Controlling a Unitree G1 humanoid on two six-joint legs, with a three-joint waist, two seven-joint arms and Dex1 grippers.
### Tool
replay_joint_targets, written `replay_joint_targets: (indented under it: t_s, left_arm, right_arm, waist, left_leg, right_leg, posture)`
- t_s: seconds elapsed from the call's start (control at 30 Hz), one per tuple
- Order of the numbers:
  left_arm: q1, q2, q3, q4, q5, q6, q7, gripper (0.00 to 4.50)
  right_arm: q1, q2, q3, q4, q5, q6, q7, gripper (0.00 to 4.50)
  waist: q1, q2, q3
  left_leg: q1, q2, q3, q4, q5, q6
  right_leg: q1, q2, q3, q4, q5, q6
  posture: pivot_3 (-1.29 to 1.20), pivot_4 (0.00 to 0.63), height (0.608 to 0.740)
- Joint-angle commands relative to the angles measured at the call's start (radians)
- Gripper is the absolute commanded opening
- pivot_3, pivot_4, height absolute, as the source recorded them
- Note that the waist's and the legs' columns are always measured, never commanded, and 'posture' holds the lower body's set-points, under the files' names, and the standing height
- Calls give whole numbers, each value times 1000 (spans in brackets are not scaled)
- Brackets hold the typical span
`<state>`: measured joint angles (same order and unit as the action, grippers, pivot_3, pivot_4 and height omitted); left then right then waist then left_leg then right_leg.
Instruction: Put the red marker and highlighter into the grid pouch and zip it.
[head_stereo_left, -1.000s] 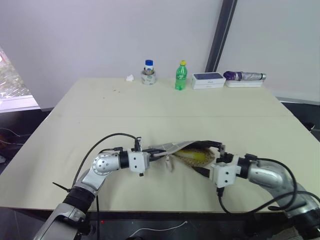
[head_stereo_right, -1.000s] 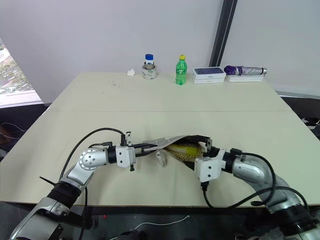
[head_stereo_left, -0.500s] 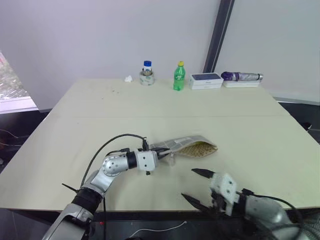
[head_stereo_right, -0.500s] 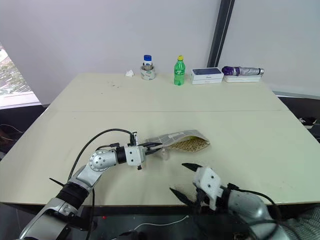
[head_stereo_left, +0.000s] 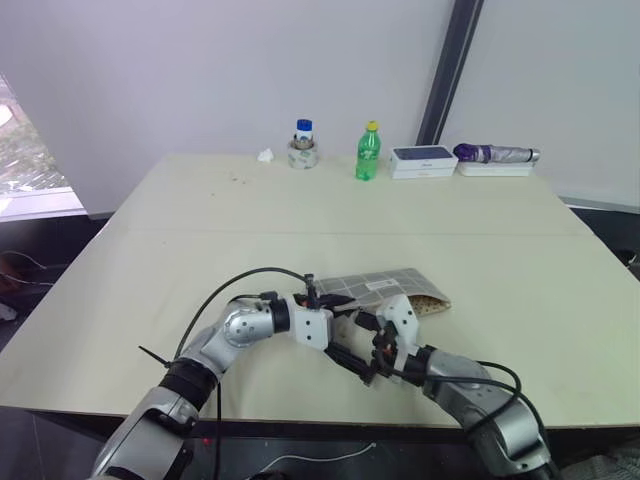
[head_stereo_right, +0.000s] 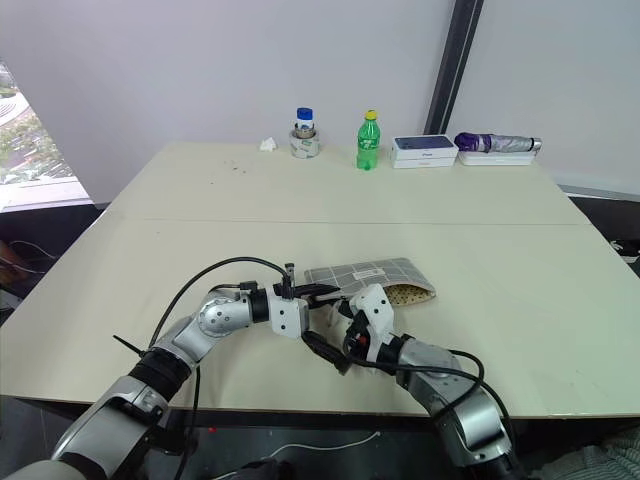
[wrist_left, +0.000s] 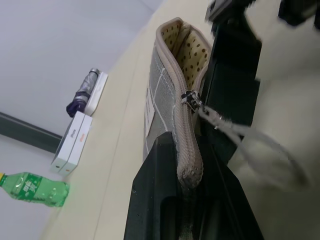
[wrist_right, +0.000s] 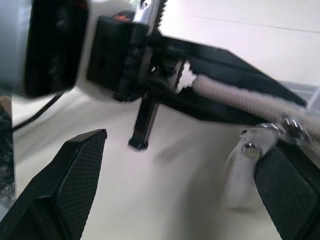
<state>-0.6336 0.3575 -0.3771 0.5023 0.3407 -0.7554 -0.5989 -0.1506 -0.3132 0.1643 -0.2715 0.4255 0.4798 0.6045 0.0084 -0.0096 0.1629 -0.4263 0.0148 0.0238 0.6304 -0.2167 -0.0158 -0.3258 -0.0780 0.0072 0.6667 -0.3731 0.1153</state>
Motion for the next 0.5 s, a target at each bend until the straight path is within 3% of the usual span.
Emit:
replay_joint_targets:
  t_s: [0.03, 0.2, 0.23, 0.5]
  left_arm:
    - [-2, -13, 4, -35, -10, 3, 26, 0]
    - [24, -16, 0, -62, -1, 16, 47, 0]
    - [27, -16, 2, -65, -1, 21, 52, 0]
    - [32, 8, 29, -66, -22, 36, 56, 0]
  right_arm:
    - [-41, 48, -53, 20, 45, 11, -29, 3150]
    - [-17, 38, -61, 10, 22, 1, -34, 379]
    - [-3, 24, -55, 2, 15, -1, -26, 47]
    - [77, -161, -183, 27, -18, -58, 41, 47]
  waist:
    - [1, 0, 0]
    - [1, 0, 0]
    - [1, 0, 0]
    - [3, 0, 0]
  left_leg:
    - [0, 0, 0, 0, 0, 0]
    - [-1, 0, 0, 0, 0, 0]
    - [-1, 0, 0, 0, 0, 0]
    - [-1, 0, 0, 0, 0, 0]
  right_leg:
    - [0, 0, 0, 0, 0, 0]
    - [-1, 0, 0, 0, 0, 0]
    - [-1, 0, 0, 0, 0, 0]
    - [0, 0, 0, 0, 0, 0]
  posture:
    - [0, 150, 740]
    - [0, 150, 740]
    - [0, 150, 740]
    - [0, 150, 740]
